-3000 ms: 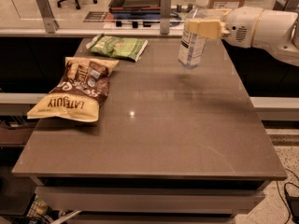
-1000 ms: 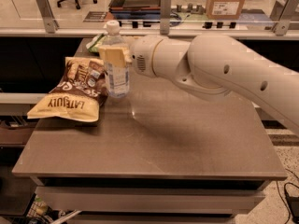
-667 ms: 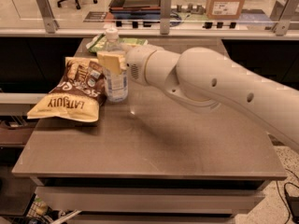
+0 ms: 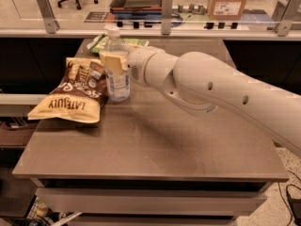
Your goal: Move blue plastic bottle near brown chip bag
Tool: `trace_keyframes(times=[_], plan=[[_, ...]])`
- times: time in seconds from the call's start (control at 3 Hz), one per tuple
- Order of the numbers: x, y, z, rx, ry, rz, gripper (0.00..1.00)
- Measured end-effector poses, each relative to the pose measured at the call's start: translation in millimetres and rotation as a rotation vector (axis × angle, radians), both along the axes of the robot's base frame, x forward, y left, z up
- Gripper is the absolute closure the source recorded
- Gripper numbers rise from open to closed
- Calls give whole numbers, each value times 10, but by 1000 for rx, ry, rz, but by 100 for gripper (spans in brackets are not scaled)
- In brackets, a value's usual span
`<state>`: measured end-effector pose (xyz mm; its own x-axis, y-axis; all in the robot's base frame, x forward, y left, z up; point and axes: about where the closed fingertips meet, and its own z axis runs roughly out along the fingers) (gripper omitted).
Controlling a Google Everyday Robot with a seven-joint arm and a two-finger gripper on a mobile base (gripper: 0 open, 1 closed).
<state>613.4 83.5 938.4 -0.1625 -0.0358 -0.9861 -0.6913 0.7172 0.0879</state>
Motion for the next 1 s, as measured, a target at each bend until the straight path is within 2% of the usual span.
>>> trace_keyframes(times=[0.33,0.67,1.0], plan=[[0,0,6,0,0,0,100],[0,1,7,0,0,0,83],[-10,20,19,-1,-2,3,59]])
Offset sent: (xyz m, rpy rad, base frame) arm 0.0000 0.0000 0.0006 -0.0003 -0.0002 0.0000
